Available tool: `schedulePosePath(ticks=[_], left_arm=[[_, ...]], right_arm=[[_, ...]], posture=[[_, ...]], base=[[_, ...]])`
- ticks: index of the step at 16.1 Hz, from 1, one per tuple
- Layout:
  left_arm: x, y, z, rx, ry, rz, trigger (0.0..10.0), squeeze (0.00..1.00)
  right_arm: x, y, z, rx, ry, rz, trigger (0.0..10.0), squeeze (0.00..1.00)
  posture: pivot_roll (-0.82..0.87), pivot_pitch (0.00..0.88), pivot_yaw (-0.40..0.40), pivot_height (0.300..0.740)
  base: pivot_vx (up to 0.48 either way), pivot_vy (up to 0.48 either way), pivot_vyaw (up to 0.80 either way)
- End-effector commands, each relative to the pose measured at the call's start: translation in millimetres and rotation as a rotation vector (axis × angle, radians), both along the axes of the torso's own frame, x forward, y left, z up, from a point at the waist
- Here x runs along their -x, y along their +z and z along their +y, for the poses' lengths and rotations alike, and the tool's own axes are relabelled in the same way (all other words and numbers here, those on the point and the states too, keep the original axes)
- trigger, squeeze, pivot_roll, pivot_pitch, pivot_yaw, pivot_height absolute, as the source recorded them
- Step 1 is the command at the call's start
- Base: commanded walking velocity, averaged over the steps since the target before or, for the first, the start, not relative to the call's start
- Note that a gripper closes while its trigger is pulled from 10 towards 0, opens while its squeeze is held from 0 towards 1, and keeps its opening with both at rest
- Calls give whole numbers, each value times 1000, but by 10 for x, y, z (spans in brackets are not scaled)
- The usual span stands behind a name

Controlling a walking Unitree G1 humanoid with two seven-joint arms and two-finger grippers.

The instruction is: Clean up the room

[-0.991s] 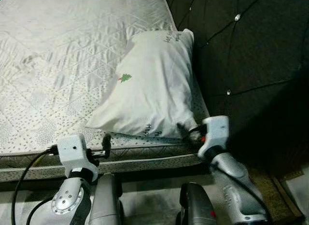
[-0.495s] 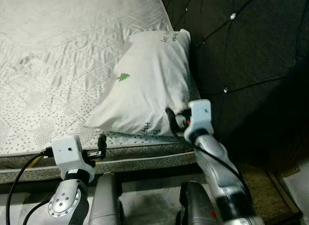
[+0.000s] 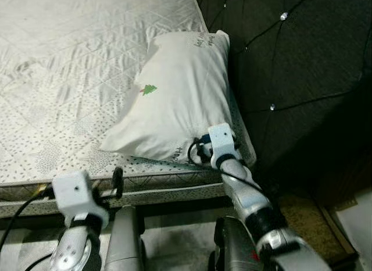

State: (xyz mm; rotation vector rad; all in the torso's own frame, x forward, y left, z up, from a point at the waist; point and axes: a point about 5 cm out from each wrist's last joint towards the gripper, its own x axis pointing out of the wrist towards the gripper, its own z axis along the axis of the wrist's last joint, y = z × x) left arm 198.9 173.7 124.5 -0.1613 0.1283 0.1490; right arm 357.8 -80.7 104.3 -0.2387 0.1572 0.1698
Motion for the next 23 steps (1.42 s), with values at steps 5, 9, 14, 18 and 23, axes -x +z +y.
schedulePosePath(ticks=[5, 9, 14, 18, 23], left_arm=[[32, 60, 21, -19, 13, 4, 10000, 0], [24, 58, 18, -17, 10, 6, 10000, 0], [-9, 61, -27, -3, -20, 5, 10000, 0], [-41, 64, -47, 5, -38, 2, 10000, 0], [-42, 69, -167, 55, -137, -4, 10000, 0]], right_arm=[[-165, 56, -273, 82, -161, -11, 10000, 0], [-89, -113, -178, 45, -106, 68, 0, 0], [-86, -141, -123, -16, -88, 101, 0, 0], [-99, -134, -155, -33, -90, 104, 0, 0], [-115, -104, -147, -143, -115, 109, 0, 0]], posture=[[146, 248, -51, 590], [142, 239, -52, 590], [135, 227, -40, 590], [132, 216, -40, 590], [131, 206, -39, 590]], base=[[0, 0, 0], [0, 0, 0], [0, 0, 0], [0, 0, 0], [0, 0, 0]])
